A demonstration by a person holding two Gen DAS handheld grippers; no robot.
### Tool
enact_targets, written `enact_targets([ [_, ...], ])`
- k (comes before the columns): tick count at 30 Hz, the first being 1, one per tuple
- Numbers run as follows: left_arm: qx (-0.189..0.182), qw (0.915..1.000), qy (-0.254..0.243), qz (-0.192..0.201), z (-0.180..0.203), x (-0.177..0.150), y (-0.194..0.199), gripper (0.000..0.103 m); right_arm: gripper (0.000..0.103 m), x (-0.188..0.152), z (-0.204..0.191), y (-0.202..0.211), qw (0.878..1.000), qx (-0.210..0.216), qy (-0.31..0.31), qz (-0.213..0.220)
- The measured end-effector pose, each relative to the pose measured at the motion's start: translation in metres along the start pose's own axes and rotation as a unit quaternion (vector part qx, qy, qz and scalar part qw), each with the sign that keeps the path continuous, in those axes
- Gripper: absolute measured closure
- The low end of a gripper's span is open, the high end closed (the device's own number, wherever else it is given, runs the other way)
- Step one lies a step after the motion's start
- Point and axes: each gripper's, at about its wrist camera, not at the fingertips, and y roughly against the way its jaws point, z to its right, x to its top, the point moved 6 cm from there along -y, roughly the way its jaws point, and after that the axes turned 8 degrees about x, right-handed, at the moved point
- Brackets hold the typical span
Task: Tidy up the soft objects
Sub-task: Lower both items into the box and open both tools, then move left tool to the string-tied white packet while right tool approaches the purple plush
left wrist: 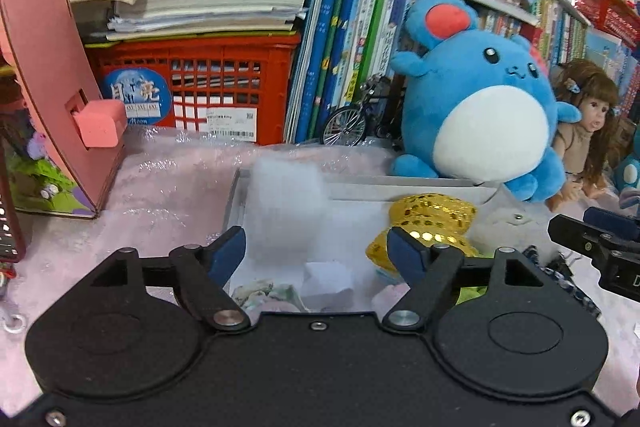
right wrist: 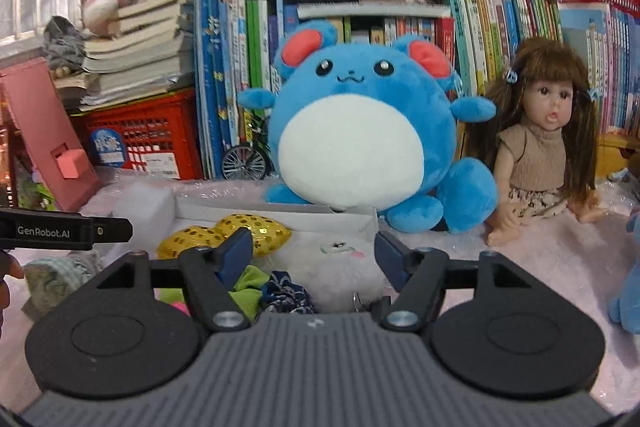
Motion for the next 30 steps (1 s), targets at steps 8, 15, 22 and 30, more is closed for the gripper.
enact_targets([
  [8, -0.012, 0.9994, -0.013, 0.029, 0.002, -0.006, 0.039, 0.021, 0.016, -0.003, -0.010, 0.037, 0.999, 0.029, 0.018, 0.022],
  [15, -0.017, 0.9984, -0.032, 0.043, 0.004, -0.024, 0.068, 0.020, 0.014, -0.012, -0.023, 0.064, 0.997, 0.050, 0.044, 0.033],
  [22, -0.027, 0.9985, -0.024, 0.041, 0.007, -0.052, 0.094, 0.020, 0.005, -0.027, -0.042, 0.086, 0.994, 0.070, 0.079, 0.039],
  [30, -0.040, 0.9978, -0.034, 0.039, 0.014, -0.084, 0.119, 0.019, 0.000, -0.050, -0.062, 0.099, 0.988, 0.076, 0.133, 0.033],
])
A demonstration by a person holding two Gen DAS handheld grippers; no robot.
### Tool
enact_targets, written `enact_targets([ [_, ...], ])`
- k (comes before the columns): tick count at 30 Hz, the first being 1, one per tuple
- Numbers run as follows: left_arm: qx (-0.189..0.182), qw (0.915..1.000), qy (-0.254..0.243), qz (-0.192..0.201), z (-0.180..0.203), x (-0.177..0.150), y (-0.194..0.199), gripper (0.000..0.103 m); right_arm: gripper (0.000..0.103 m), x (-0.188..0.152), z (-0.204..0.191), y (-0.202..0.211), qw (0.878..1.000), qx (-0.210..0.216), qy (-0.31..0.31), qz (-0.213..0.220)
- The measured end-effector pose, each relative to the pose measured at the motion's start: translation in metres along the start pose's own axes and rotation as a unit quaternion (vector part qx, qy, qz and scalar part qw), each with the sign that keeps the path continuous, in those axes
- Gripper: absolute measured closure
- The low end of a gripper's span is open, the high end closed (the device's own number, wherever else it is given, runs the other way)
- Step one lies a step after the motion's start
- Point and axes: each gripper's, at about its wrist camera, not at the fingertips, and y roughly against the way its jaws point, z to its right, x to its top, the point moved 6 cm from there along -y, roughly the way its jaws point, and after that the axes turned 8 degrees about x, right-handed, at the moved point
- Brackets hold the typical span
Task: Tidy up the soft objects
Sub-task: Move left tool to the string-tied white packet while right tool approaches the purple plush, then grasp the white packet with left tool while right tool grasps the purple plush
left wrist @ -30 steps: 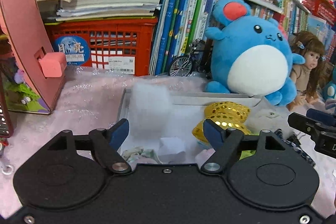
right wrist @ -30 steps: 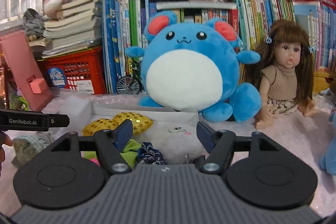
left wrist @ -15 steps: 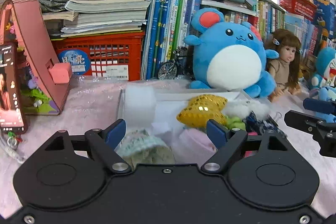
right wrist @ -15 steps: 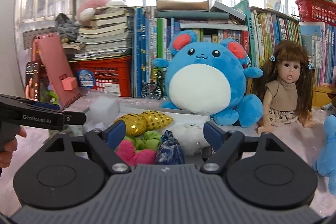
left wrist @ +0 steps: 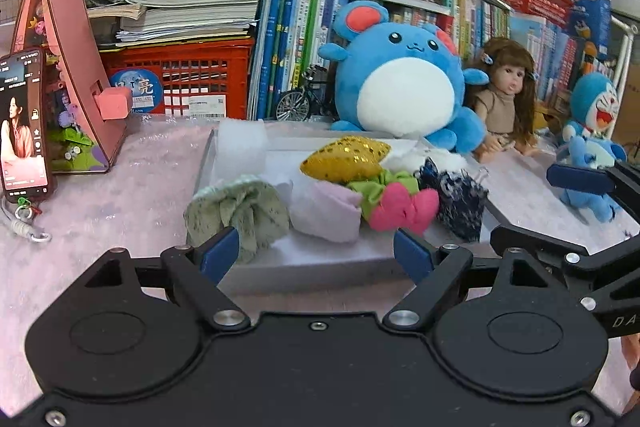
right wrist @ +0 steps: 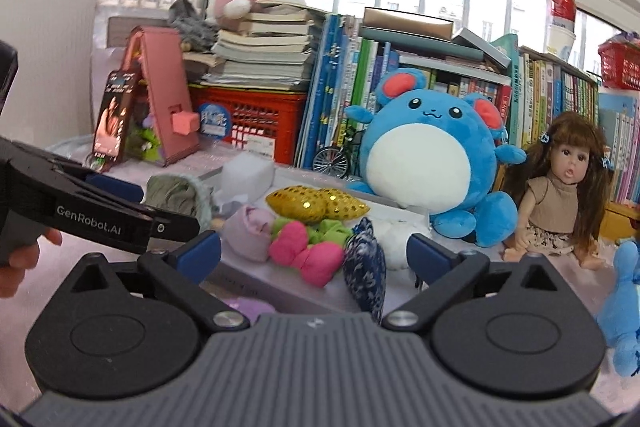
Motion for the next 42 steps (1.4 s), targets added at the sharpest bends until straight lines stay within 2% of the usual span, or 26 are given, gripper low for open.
enact_targets([
  [8, -0.001, 0.9999, -0.016, -0.005, 0.003, -0.023, 0.012, 0.019, 0.000, -0.016, -0.012, 0.005, 0.999, 0.036, -0.001, -0.017],
  [21, -0.014, 0.9986, -0.037, -0.035, 0.006, -0.056, 0.018, 0.019, 0.000, -0.047, -0.028, -0.002, 0.996, 0.053, 0.017, -0.069],
  [24, -0.019, 0.9981, -0.040, -0.043, 0.006, -0.063, 0.018, 0.022, 0.000, -0.052, -0.030, -0.001, 0.995, 0.050, 0.024, -0.079],
  [32, -0.056, 0.9941, -0.049, -0.079, 0.017, -0.078, 0.017, 0.048, 0.000, -0.061, -0.027, -0.002, 0.993, 0.046, 0.025, -0.102],
  [36, -0.058, 0.9934, -0.064, -0.075, 0.025, -0.078, 0.016, 0.060, 0.000, -0.062, -0.028, -0.004, 0.993, 0.042, 0.029, -0.107],
  [40, -0.054, 0.9940, -0.054, -0.077, 0.026, -0.075, 0.012, 0.074, 0.000, -0.062, -0.028, -0.005, 0.993, 0.043, 0.022, -0.109],
  [42, -0.048, 0.9945, -0.049, -0.080, 0.024, -0.073, 0.010, 0.078, 0.000, -0.062, -0.028, -0.006, 0.993, 0.045, 0.019, -0.109],
])
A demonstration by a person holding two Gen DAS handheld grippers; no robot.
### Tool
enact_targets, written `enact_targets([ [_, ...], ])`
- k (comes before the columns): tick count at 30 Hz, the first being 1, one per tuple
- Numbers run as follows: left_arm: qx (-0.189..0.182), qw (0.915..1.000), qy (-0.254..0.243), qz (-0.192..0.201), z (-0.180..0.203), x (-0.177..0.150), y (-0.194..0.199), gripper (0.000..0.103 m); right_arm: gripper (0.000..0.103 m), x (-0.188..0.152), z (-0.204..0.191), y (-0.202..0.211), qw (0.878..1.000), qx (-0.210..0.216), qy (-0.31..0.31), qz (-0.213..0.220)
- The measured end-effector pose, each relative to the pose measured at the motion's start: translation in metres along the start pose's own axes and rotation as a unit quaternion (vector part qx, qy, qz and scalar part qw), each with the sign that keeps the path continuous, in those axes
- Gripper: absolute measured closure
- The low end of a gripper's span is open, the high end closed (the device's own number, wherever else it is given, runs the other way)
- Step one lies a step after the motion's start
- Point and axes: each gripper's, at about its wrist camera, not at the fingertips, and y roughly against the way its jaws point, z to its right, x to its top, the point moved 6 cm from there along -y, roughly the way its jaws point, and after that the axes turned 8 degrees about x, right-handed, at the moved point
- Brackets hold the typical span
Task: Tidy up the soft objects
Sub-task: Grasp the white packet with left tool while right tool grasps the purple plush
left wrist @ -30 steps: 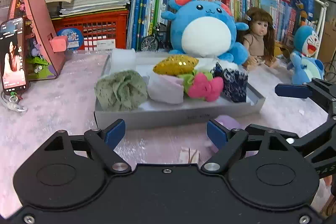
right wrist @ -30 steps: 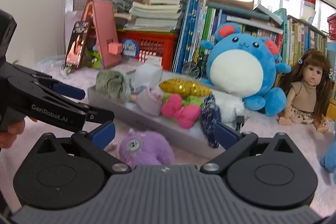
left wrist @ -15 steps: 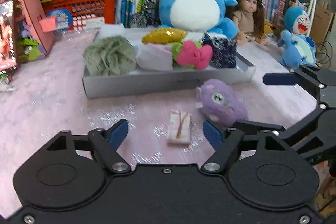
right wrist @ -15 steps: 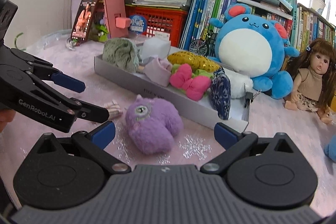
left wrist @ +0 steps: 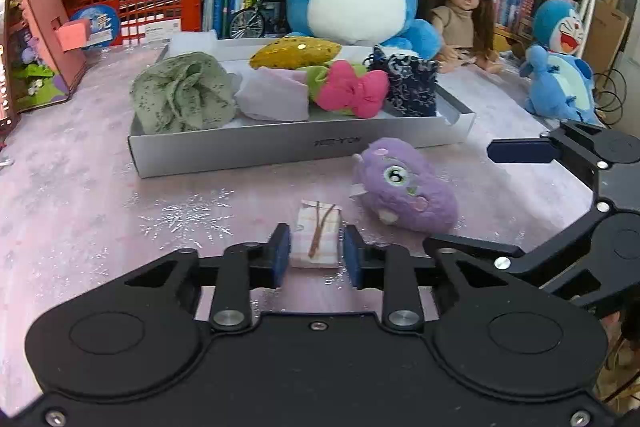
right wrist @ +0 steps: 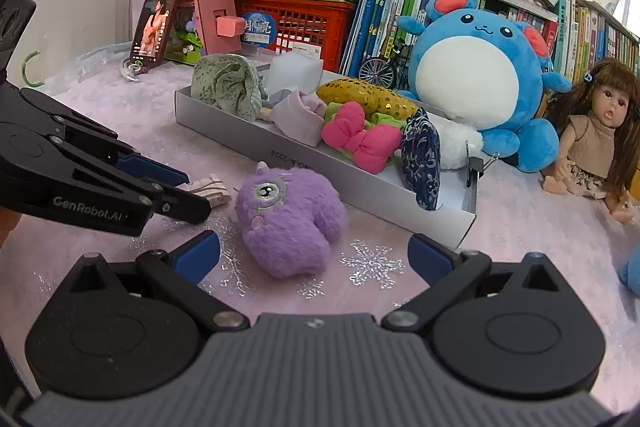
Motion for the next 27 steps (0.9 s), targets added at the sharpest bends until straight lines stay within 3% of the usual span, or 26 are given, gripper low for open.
enact_targets([
  [14, 0.038, 0.9988, 0.030, 0.002, -0.018, 0.005, -0.002, 0.078, 0.001, 0.006, -0.003, -0.013, 1.000, 0.009, -0.026, 0.001],
  [24, 0.051, 0.9979, 0.041, 0.006, -0.024, 0.009, -0.001, 0.078, 0.011, 0.008, -0.003, -0.025, 0.996, 0.039, -0.084, -0.006],
  [27, 0.053, 0.9977, 0.043, 0.007, -0.024, 0.010, -0.002, 0.078, 0.020, 0.008, -0.004, -0.028, 0.995, 0.041, -0.094, -0.009],
])
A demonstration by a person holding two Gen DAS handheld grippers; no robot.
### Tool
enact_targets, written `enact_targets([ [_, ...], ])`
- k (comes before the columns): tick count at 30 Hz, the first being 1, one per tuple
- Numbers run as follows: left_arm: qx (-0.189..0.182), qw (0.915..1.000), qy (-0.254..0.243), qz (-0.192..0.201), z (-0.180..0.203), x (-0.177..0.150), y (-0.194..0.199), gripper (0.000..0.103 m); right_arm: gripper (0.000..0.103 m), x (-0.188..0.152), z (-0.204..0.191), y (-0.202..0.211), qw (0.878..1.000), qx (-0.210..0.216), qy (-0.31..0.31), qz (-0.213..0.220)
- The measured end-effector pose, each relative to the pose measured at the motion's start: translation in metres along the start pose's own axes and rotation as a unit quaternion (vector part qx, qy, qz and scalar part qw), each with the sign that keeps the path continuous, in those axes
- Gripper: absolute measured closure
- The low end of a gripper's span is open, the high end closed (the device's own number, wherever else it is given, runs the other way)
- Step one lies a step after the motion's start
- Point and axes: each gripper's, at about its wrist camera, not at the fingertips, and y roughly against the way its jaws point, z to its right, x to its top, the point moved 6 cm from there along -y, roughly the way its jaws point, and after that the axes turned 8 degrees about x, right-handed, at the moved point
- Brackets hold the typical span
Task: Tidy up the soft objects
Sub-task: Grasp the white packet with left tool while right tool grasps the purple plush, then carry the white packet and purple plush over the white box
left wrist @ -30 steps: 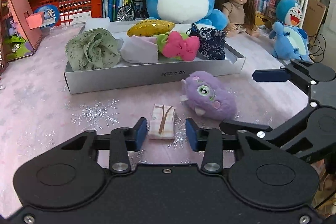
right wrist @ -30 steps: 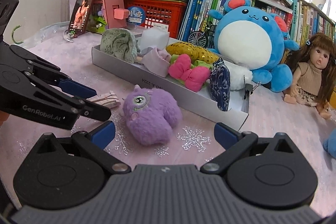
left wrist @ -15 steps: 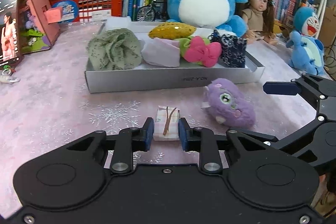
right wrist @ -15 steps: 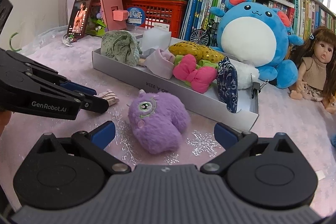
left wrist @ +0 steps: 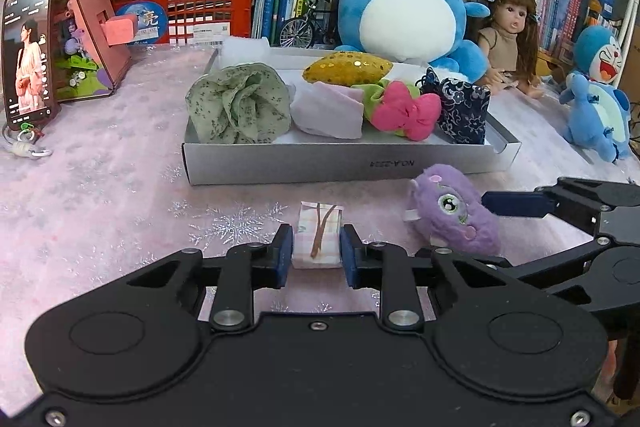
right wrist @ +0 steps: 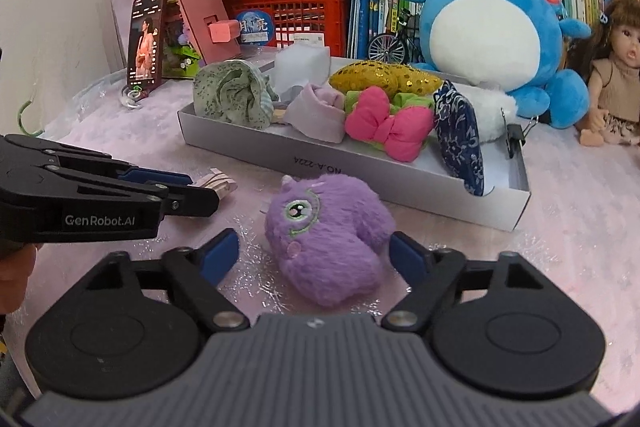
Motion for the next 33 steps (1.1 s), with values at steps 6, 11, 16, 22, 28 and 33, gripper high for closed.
enact_targets([
  [6, 0.002, 1.0000, 0.006, 0.003, 0.000, 0.002, 0.000, 0.078, 0.043, 0.000, 0.001, 0.000, 1.000, -0.004, -0.021, 0.004],
  [11, 0.003, 0.9999, 0.010, 0.010, -0.002, 0.008, 0.002, 0.078, 0.044, 0.003, -0.004, 0.009, 1.000, -0.007, -0.009, 0.018],
  [16, 0.003, 0.9997, 0.012, 0.022, -0.003, 0.017, 0.006, 0.078, 0.044, 0.014, -0.008, 0.020, 0.999, -0.016, 0.004, 0.038],
  [22, 0.003, 0.9986, 0.024, 0.048, -0.005, 0.038, 0.009, 0.078, 0.044, 0.031, 0.004, 0.028, 0.998, -0.038, -0.003, 0.058],
  [28, 0.003, 0.9974, 0.048, 0.054, -0.012, 0.059, 0.000, 0.079, 0.044, 0.044, 0.020, 0.027, 0.996, -0.057, -0.017, 0.065],
  [33, 0.004, 0.9965, 0.053, 0.064, -0.015, 0.077, -0.009, 0.079, 0.044, 0.059, 0.030, 0.026, 0.995, -0.068, -0.017, 0.074],
])
